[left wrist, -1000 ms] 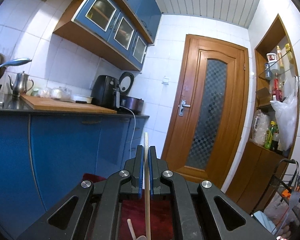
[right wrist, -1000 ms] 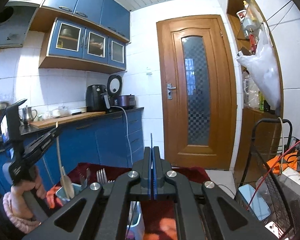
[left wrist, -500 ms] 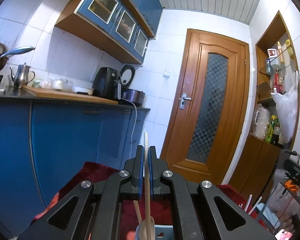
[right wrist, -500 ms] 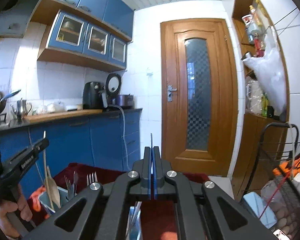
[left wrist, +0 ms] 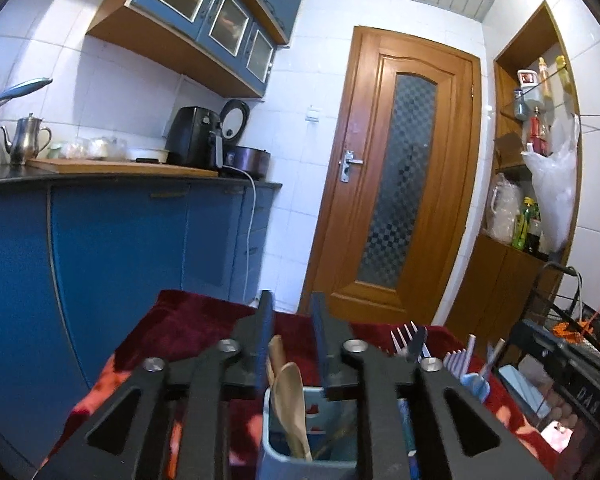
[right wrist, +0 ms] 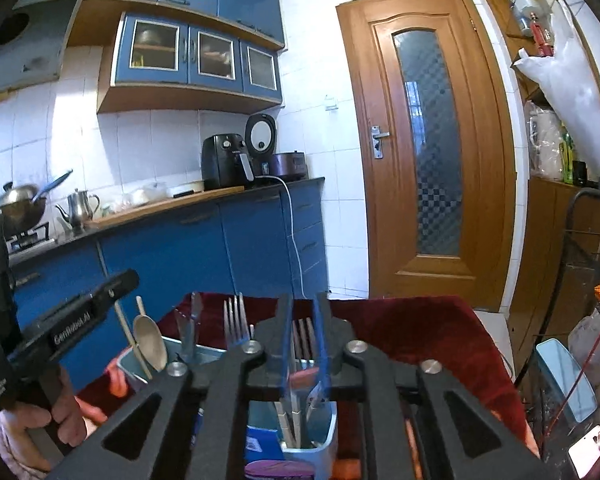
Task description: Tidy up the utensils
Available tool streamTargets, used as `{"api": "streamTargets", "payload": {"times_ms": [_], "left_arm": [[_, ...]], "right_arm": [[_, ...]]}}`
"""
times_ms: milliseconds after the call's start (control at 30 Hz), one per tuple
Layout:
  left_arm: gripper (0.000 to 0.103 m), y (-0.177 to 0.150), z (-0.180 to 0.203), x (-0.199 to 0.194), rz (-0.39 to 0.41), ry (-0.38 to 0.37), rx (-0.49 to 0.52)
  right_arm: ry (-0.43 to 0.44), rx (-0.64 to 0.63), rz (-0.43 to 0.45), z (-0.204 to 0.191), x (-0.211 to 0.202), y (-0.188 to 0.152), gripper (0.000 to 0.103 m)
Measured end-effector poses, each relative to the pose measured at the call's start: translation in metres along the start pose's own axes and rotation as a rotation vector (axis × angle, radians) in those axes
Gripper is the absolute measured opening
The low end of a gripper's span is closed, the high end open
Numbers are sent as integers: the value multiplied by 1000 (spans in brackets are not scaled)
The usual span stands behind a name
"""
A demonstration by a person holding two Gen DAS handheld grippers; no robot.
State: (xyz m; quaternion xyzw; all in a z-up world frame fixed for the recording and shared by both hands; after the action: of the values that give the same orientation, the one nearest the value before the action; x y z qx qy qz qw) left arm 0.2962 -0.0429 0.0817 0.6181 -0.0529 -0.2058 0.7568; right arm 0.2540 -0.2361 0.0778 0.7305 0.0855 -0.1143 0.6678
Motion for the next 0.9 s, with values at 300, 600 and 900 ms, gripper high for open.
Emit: {"api": "streamTargets", "payload": {"times_ms": [300,600,900], "left_arm": [[32,7,11,-39,-27,-11,14],[32,7,31,-89,-80,-36,40],[32,-13,38,-137,-151,-10,90]], "right_arm": [[19,41,24,-2,-43,13,21],[54,66,10,-10,-97,10,22],[84,37,-16,-21,-136,-20,28]]}}
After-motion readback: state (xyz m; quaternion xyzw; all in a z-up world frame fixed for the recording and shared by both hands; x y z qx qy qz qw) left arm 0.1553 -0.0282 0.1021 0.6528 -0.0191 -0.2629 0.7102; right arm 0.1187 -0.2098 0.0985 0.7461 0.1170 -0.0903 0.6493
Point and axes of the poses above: each gripper's, at about its wrist camera, not at the fingertips, and x roughly the way its jaws point, z to its right, y to its top, the point moved 10 cm from there along x, roughly the way its jaws point, and after that the axes turned 11 degrees about -y, right-handed, at the moved point
